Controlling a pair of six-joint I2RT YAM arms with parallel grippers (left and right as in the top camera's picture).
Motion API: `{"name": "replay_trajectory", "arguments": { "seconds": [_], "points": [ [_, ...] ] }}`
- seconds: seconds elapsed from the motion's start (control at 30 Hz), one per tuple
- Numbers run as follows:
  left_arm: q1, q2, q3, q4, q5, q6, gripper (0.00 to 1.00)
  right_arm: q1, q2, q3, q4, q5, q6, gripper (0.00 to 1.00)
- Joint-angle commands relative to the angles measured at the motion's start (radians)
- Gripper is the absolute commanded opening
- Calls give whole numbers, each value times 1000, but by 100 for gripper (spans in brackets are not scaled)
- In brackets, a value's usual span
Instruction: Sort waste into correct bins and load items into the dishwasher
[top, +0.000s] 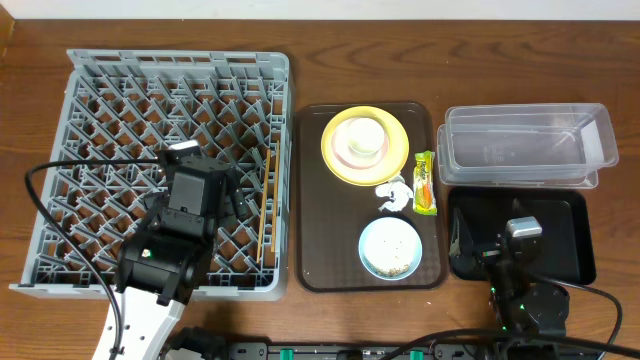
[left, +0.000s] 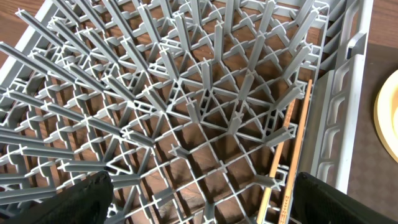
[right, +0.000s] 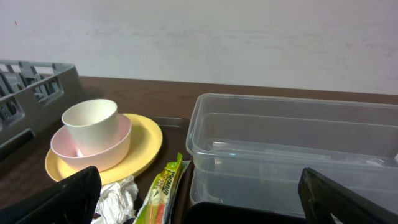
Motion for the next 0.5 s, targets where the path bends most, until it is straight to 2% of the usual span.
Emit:
{"name": "replay_trajectory", "arguments": {
  "seconds": [0.0, 0.27, 0.47],
  "points": [
    [5, 2, 20, -3, -13, -9, 94, 9, -2, -1, -4, -5, -11, 99],
    [5, 2, 20, -3, -13, -9, 94, 8, -2, -1, 53, 37, -27, 99],
    [5, 2, 20, -3, -13, -9, 94, 8, -2, -1, 66, -109, 107, 99]
  ]
}}
